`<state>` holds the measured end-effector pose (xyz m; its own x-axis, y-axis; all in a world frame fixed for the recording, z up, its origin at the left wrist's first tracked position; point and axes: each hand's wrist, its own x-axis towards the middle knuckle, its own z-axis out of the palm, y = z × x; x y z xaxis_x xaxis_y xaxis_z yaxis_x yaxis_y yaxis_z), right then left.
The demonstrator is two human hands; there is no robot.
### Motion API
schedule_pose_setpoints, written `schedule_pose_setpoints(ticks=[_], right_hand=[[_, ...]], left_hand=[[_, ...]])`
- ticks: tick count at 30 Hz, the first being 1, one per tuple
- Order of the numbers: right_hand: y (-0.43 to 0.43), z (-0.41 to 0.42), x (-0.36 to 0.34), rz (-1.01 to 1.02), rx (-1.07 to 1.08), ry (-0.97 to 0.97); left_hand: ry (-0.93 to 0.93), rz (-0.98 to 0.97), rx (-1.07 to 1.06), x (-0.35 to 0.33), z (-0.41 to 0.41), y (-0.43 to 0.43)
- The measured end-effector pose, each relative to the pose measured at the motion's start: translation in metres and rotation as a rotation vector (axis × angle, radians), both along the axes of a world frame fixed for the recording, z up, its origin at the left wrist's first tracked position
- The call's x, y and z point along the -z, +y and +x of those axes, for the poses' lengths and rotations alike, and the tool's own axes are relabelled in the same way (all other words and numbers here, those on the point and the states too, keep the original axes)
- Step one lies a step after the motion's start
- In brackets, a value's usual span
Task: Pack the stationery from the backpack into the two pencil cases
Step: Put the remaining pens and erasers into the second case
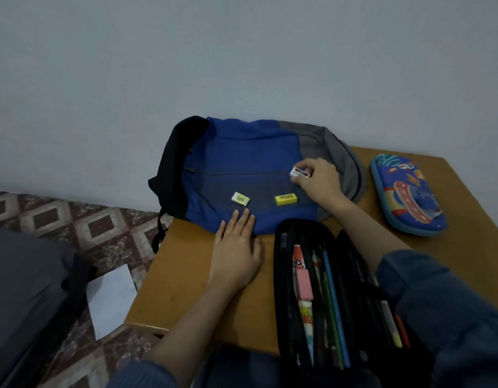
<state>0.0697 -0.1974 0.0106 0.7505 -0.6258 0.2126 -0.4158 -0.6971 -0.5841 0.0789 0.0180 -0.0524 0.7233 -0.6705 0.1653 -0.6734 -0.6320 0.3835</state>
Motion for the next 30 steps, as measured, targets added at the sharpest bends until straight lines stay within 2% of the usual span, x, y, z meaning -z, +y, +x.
schedule_pose_setpoints(ticks=[3,8,12,18,21,24,30], right_hand=[[0.011,-0.031,-0.008,0.172,-0.069,-0.033],[0.033,-0.082,-0.017,0.517,-0.215,0.152],[0.04,-0.1,-0.015,0.485,-0.289,0.251],[0.049,-0.099,-0.009,0.576,-0.22,0.123],[0.054,-0.097,-0.002,0.514,-0.238,0.144],[0.058,-0.095,-0.002,0.384,-0.271,0.204],[0.064,-0.102,-0.005,0.092,-0.398,0.3]], left_hand=[[0.005,-0.034,-0.002,0.0,0.0,0.0],[0.023,-0.042,0.01,0.0,0.0,0.001],[0.052,-0.087,0.025,0.0,-0.001,0.003],[0.292,-0.45,-0.049,-0.017,-0.015,0.009],[0.322,-0.347,0.061,-0.029,-0.041,0.008],[0.249,-0.209,0.079,-0.029,-0.054,0.004],[0.32,-0.307,0.07,-0.029,-0.055,0.004]])
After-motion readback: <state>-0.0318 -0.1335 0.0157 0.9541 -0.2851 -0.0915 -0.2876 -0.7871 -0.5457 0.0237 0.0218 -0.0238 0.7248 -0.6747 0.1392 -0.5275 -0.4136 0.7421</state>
